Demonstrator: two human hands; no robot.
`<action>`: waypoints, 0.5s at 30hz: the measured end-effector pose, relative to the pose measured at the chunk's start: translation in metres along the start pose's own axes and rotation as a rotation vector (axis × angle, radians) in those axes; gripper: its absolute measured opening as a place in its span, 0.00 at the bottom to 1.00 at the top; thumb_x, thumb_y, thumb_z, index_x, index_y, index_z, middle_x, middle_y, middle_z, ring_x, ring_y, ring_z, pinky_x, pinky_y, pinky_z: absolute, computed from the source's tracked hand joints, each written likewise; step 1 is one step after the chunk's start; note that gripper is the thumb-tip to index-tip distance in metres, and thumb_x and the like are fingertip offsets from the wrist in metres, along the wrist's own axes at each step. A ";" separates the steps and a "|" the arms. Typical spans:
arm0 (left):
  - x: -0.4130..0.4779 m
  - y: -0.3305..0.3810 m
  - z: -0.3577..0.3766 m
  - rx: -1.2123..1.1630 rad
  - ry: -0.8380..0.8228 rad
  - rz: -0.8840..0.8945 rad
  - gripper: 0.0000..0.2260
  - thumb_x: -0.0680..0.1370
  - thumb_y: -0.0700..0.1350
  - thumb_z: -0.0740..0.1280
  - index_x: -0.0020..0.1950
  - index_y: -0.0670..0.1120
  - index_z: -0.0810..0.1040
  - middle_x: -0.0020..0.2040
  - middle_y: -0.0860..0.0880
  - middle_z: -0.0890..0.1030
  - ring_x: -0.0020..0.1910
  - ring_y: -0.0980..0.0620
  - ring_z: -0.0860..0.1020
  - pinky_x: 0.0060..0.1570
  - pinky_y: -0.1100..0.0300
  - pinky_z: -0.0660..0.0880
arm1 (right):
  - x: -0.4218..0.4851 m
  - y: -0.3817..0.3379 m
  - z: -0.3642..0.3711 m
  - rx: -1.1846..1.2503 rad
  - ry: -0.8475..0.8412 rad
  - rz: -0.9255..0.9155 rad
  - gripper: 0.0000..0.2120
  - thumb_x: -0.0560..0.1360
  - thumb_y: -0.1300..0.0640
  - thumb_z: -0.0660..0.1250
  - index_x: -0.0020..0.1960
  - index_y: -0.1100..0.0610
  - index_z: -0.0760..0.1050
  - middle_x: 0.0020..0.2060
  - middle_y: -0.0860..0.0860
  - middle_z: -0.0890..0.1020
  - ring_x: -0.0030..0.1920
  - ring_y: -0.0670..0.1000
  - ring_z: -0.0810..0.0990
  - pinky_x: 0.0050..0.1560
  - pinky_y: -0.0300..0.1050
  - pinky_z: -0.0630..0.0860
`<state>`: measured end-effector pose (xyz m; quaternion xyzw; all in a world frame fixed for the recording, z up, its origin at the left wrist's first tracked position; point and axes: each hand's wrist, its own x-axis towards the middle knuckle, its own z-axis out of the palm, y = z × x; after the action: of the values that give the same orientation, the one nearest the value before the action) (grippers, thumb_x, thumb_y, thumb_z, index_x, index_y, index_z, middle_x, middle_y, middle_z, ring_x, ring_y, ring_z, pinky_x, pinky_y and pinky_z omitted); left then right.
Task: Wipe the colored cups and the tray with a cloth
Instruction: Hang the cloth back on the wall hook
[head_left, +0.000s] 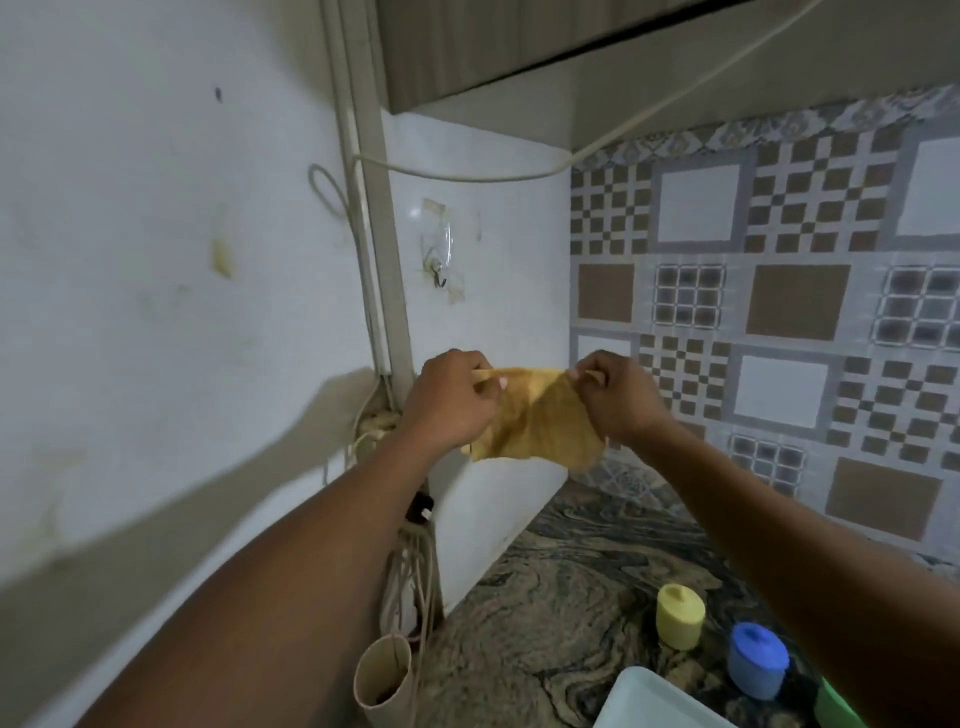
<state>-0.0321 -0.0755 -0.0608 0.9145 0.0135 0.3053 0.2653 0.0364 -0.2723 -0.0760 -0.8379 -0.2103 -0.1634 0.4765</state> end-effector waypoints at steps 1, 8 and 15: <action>0.005 -0.002 -0.010 -0.013 0.051 -0.006 0.06 0.79 0.51 0.69 0.43 0.54 0.77 0.40 0.54 0.78 0.41 0.52 0.79 0.40 0.59 0.71 | 0.010 -0.011 0.007 -0.006 0.017 -0.051 0.06 0.83 0.55 0.61 0.55 0.52 0.77 0.46 0.49 0.80 0.46 0.51 0.81 0.40 0.40 0.78; 0.046 -0.011 -0.070 0.134 0.341 0.158 0.07 0.81 0.42 0.65 0.54 0.54 0.70 0.35 0.54 0.74 0.35 0.50 0.76 0.34 0.57 0.71 | 0.064 -0.085 0.040 -0.219 0.065 -0.464 0.08 0.82 0.57 0.59 0.57 0.46 0.72 0.54 0.50 0.75 0.49 0.53 0.76 0.48 0.46 0.77; 0.087 -0.023 -0.089 0.606 0.268 0.187 0.10 0.83 0.45 0.62 0.62 0.49 0.79 0.52 0.48 0.79 0.48 0.43 0.81 0.41 0.54 0.73 | 0.127 -0.103 0.068 -0.375 0.110 -0.515 0.09 0.80 0.56 0.61 0.56 0.51 0.78 0.50 0.53 0.74 0.45 0.55 0.76 0.47 0.53 0.80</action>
<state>-0.0086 0.0027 0.0353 0.9008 0.0545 0.4278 -0.0515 0.0977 -0.1415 0.0264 -0.8204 -0.3553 -0.3595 0.2674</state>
